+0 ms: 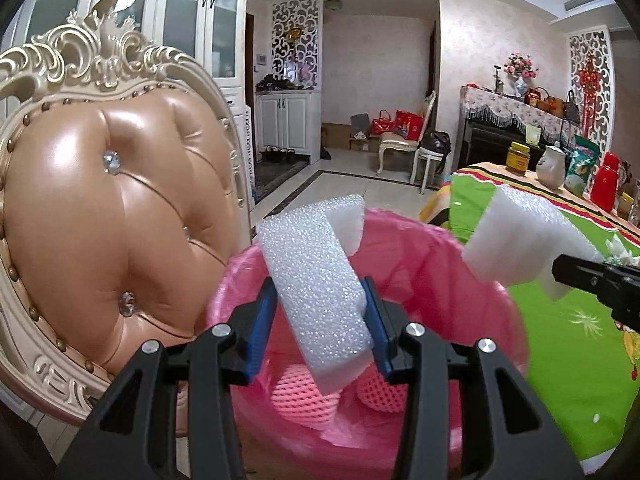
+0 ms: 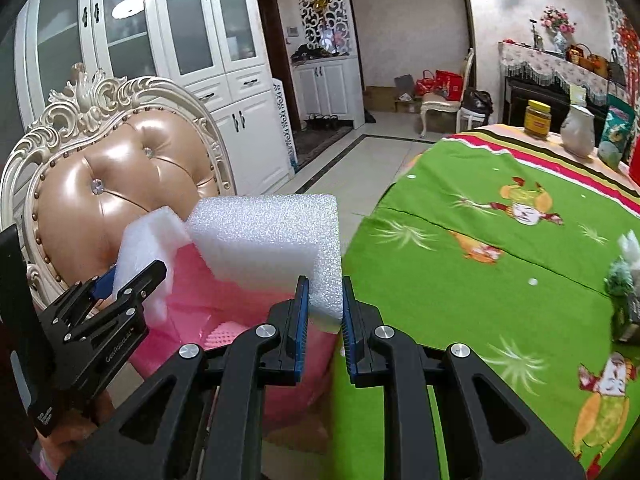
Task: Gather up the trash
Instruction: 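Carry both white foam blocks to the wastebasket and open both tools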
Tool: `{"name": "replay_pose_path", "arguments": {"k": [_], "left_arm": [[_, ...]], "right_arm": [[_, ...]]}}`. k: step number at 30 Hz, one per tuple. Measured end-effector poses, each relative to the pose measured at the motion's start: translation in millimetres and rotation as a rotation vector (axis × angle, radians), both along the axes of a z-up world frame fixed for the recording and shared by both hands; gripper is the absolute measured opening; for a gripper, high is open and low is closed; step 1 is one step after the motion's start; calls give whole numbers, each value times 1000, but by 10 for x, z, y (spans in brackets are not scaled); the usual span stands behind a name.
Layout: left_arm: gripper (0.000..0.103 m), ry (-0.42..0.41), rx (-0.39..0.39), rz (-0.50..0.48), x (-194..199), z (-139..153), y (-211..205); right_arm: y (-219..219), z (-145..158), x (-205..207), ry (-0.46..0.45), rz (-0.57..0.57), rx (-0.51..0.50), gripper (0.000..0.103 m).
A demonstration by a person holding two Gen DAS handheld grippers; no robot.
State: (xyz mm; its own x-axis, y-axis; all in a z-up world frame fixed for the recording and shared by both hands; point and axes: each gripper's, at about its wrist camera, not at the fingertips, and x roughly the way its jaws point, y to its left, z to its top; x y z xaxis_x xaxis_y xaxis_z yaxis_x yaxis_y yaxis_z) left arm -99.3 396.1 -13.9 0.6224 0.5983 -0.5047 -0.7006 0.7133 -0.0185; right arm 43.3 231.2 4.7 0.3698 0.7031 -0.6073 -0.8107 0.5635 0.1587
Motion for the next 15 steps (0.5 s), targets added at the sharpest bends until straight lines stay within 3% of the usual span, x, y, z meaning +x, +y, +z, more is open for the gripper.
{"name": "replay_pose_path", "arguments": {"k": [6,8,9,11,12,13,15], "left_arm": [[44,13,-1,-23,10,-36,59],[50,16,-7,-9,-20,-44,41],[59,13,-5,-1,-42,-38,42],[68,5,11,20,-103,-18,32],[74,5,24,28,-135,-8,16],[81,8,35,33,-150,-1,2],[85,14,58,44,-174,20,-29]], "right_arm": [[214,-50,-31,13,34,-4,18],[254,-52,-41,17,49,3,19],[247,-52,-41,16,48,6,20],[199,-53,-32,14,43,12,31],[158,-54,-19,17,35,17,48],[130,-52,-13,19,28,24,56],[7,-38,5,17,14,40,56]]}}
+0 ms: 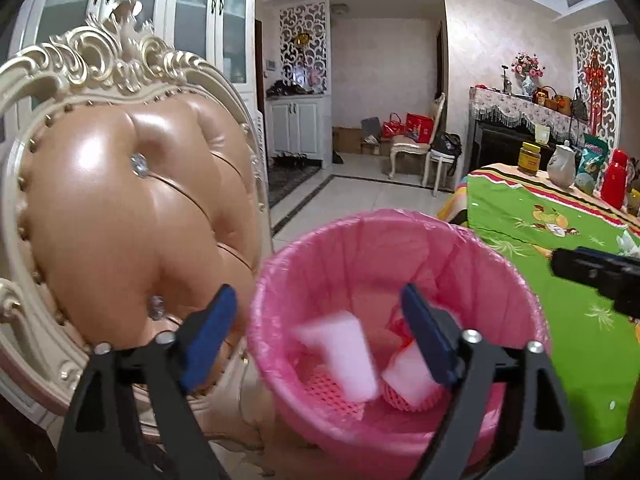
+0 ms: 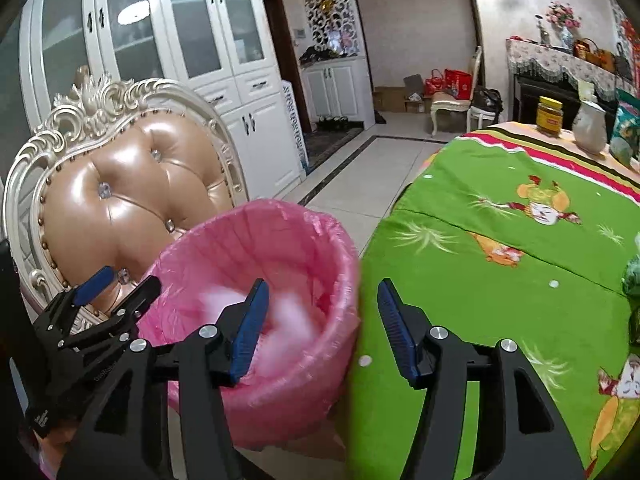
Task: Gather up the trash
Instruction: 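Carry both white foam blocks to the wastebasket and open both tools, then grasp the white paper cup with the left tool while the right tool grasps a foam piece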
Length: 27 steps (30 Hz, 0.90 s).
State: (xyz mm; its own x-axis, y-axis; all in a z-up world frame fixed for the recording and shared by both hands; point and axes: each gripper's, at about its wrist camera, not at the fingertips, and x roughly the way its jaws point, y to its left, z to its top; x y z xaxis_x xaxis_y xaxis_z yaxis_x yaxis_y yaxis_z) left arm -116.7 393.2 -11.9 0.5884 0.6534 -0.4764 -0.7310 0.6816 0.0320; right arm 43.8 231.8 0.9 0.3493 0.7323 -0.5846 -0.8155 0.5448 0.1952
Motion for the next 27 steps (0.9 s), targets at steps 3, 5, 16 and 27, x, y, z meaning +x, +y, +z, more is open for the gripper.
{"name": "replay_pose_path", "arguments": {"k": [3,5,16,27], "left_arm": [[95,-6,17,0,-16,48,-95],[98,-26,14,-19,-15,94,-186],[98,-14,-12,-475,828,290,-1556],[98,62,-24,-765,1771,260,-3030]], "right_arm": [[-224,18,20,-5,-25,1,56],[-422,32,42,-18,-49,-3,58],[-2148,187,558,-89,-338,-32,79],[-3938,16,1060,-41,-662,-52,79]]}}
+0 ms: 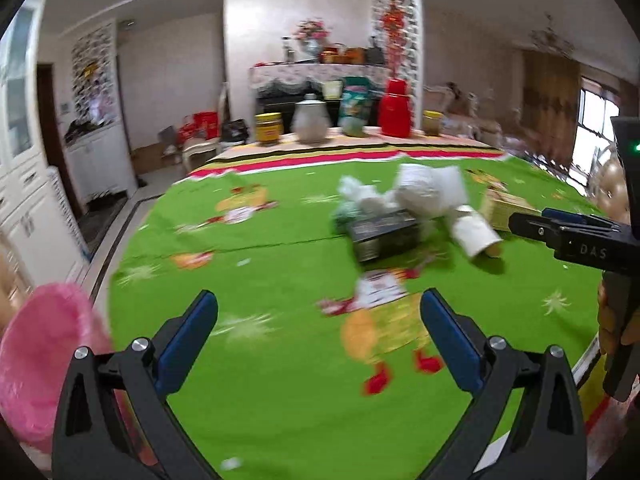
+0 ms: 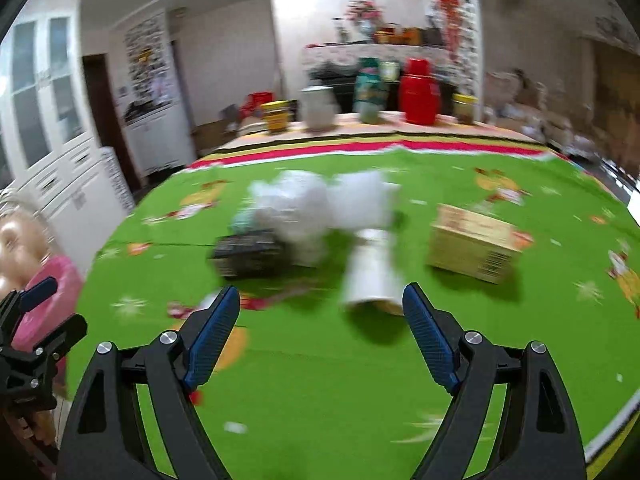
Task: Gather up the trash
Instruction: 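Grasp the white paper cup with the left tool while the right tool grasps a foam piece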
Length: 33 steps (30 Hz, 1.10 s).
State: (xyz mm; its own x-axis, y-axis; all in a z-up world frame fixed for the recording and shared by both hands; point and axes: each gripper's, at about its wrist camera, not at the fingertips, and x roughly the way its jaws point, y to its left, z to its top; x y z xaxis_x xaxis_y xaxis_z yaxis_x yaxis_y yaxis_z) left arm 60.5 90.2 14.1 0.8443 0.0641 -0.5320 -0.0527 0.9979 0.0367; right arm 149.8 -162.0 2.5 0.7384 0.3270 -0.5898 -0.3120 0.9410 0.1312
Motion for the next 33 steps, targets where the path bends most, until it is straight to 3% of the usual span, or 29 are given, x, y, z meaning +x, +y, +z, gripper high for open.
{"name": "replay_pose_path", "arguments": {"k": [9,13,22,26,27,28,31,33], "left_arm": [[98,104,-34,-136,833,-236,-1097],[98,145,-88,-128,1212,-346,-1371],[96,236,-70,-53,2035,-577,-1773],[82,315,-32,-39,2301,-752,-1819],[74,339,-54,-55,2345,-797,-1798],[53,351,-108,-93,2362,-812,-1759],[40,324,-68,-159,2214,-681,-1764],[40,281,-48,-187,2046,-595,-1724]], "right_arm": [[-921,-188,334,38,-168,-77,81],[-1209,-177,452,41,-199,-61,81],[-1461,-348,709,80,-173,-62,81],[-1511,-434,866,115,-124,-42,82],[-1501,-449,902,119,-107,-43,83],[-1481,-475,957,124,-85,-50,84],[-1409,-536,1081,142,-27,-66,84],[-1357,-565,1161,152,21,-66,85]]}}
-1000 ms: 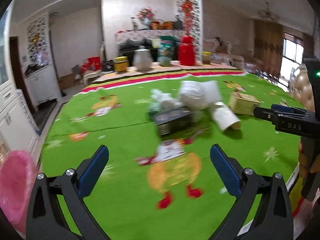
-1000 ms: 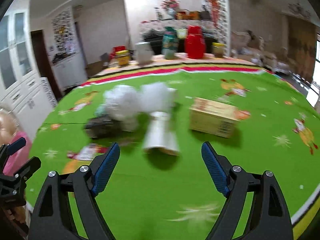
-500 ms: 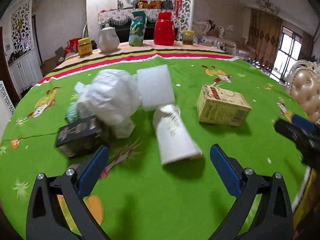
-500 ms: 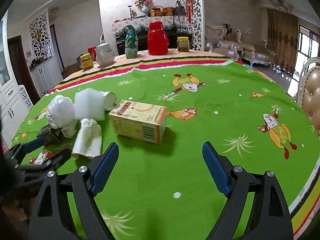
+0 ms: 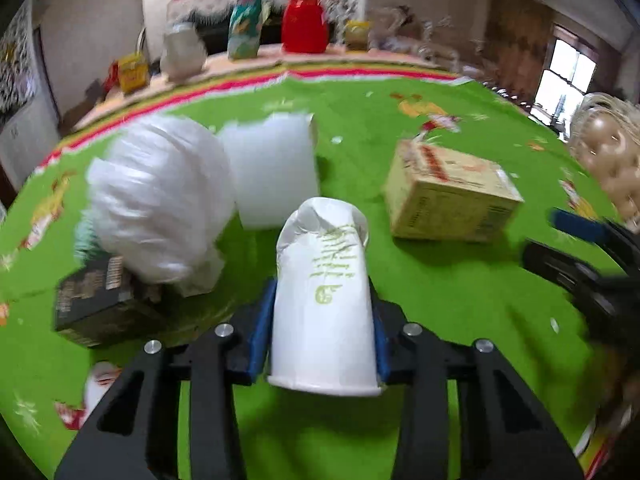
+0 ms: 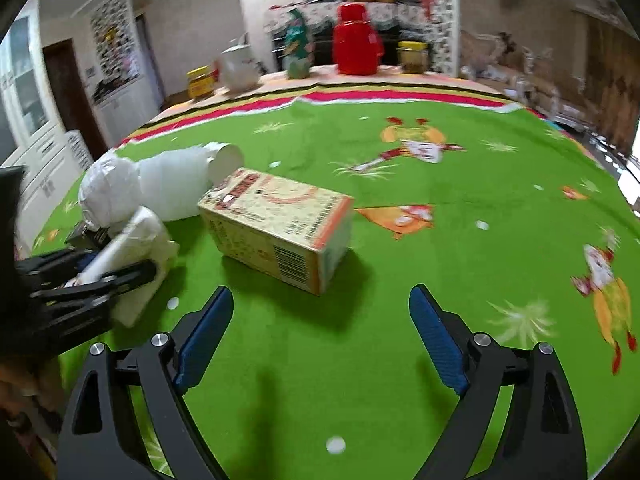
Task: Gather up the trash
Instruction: 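Grasp the white paper cup with the left tool while the right tool grasps a foam piece, then grasp the medicine carton with the right tool while the left tool holds the cup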
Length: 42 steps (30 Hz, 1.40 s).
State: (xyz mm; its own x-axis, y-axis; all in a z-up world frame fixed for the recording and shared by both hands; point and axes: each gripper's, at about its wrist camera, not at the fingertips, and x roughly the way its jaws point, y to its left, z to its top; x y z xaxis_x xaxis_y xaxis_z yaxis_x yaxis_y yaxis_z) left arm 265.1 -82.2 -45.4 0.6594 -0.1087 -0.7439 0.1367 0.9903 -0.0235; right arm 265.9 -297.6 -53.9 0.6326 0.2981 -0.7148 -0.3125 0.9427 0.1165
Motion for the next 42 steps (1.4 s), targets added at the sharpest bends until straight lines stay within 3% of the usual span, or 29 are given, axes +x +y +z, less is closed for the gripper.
{"name": "replay_pose_path", "arguments": {"k": [5,9,12,20,22,24,26,33,36,42], "left_arm": [[40,-181,20,-2,-355,151,246],[40,-193,-26,-10,-384,197,417],[40,-208,-6,-8,-410,209,447],[41,-230,9,-16,-420,233,428],[41,-238,2,1,-435,269,465],[41,-234,-8,18,-435,294,514],[41,-219,-22,22,-428,298,546],[41,-203,-42,9,-446,275,539],[41,-213,-28,17,-450,272,531],[41,-213,-29,26,-452,282,559]], "right_arm": [[180,-34,184,-5,115,-64,85],[324,-65,322,-18,194,-156,85],[382,-91,475,-12,249,-179,85],[457,0,506,-9,310,-91,84],[465,57,358,-15,340,-63,65],[474,89,233,-11,361,-34,58],[507,108,105,-10,382,-11,58],[838,29,55,-24,288,-128,60],[882,-1,40,-30,218,-169,49],[807,59,-178,-66,96,-133,48]]}}
